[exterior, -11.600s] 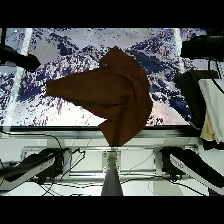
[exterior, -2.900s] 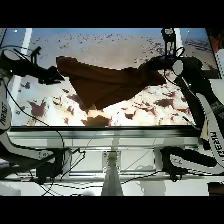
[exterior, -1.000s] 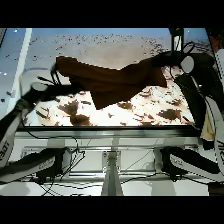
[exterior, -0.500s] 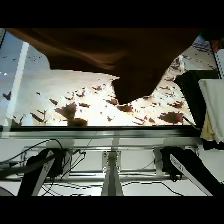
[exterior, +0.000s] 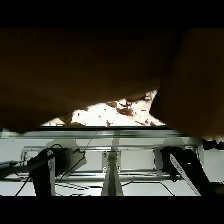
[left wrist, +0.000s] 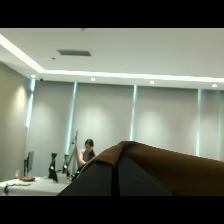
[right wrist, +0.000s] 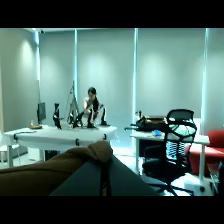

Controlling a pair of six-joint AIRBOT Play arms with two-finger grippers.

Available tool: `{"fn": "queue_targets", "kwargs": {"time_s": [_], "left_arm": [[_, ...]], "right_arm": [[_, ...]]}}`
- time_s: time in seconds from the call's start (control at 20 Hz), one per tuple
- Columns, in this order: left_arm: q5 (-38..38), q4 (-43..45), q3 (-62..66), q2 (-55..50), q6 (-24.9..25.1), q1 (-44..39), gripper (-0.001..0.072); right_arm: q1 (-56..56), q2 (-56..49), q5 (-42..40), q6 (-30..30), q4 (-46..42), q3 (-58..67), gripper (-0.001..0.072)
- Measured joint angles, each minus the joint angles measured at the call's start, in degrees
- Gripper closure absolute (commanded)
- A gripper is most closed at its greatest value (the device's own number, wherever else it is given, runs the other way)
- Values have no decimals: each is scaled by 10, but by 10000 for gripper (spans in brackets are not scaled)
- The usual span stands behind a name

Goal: Fold the clothes and pants, and hang the long-sleeved shirts on hangers.

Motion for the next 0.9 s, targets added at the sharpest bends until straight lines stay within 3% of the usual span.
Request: {"fn": "queue_targets", "kwargs": {"time_s": [0.15, 0.35, 0.6, 0.9], "left_arm": [[-46, 7, 0, -33, -28, 2, 697], [-176, 10, 0, -148, -44, 0, 697], [-348, 13, -1, -384, -7, -55, 697], [-367, 10, -1, -655, 35, -127, 697]], "right_arm": [[0, -29, 28, 0, 11, 2, 701], [0, -133, 95, 0, 6, 3, 700], [0, -325, 189, 0, -40, 3, 701], [-30, -548, 234, 2, -80, 3, 701]]}}
